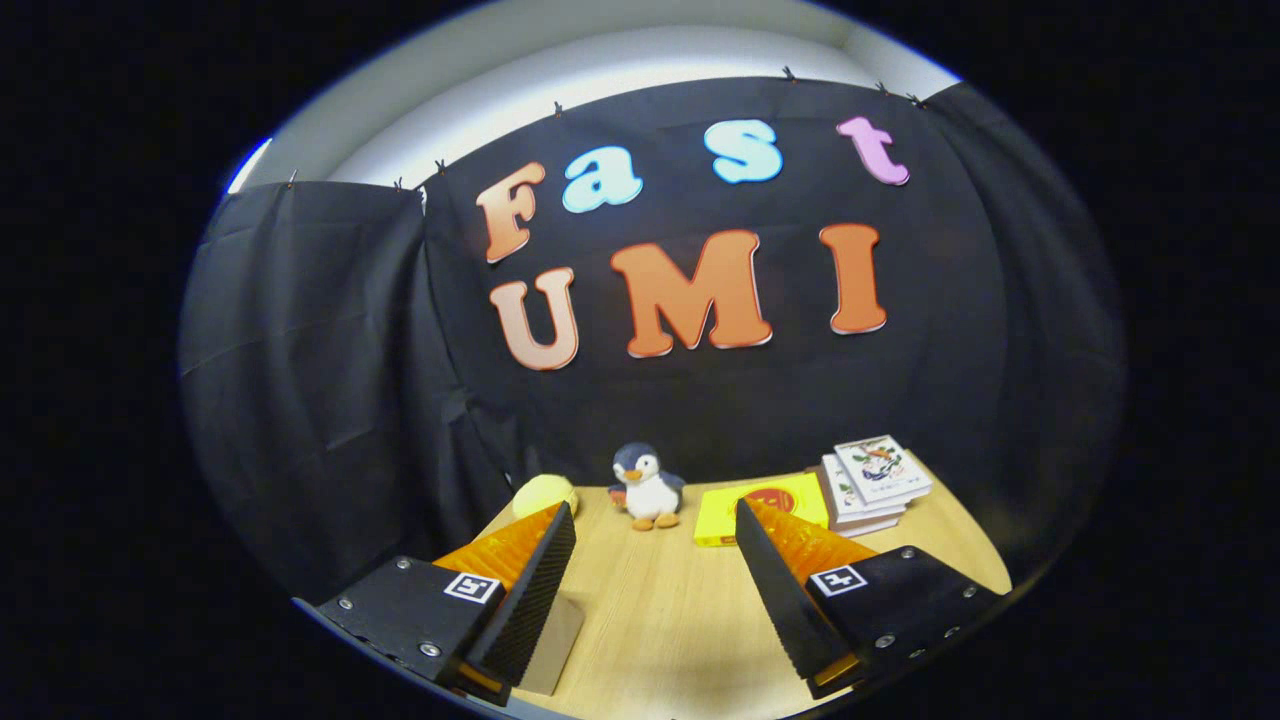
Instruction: Open the storage box then place both shoes into the box .Put the left shoe in first, then the right shoe, with the right side of both shoes facing outward in a uniform manner.
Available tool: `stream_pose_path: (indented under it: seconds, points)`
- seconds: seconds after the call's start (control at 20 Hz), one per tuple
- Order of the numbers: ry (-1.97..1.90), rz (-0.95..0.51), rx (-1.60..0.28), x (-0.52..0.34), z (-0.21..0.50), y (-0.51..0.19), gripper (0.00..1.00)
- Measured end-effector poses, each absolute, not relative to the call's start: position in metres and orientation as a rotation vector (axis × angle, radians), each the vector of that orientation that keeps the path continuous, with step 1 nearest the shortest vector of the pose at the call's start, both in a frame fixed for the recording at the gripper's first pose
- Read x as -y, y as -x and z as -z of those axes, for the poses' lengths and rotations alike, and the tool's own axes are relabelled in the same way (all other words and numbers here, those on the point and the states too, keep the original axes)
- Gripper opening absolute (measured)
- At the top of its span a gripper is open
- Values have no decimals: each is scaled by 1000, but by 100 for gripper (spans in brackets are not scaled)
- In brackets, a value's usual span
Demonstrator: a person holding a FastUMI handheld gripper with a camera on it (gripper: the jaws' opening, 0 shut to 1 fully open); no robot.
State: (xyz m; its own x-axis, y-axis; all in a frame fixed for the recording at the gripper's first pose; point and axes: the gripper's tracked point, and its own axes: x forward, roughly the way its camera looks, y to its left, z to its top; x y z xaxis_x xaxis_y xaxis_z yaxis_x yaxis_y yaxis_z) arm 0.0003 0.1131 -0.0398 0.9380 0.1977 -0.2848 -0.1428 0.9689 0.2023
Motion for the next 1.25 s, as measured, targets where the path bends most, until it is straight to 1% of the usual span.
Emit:
stream_pose_path:
  seconds: [0.3,0.6,0.75,0.95,1.25]
  points:
    - [-114,-62,-112,-35,-29,0,98]
    - [-22,-12,70,5,-83,10,97]
    - [-18,-4,118,10,-97,15,98]
    - [-62,-39,158,10,-108,18,98]
    - [-72,-45,119,4,-89,13,98]
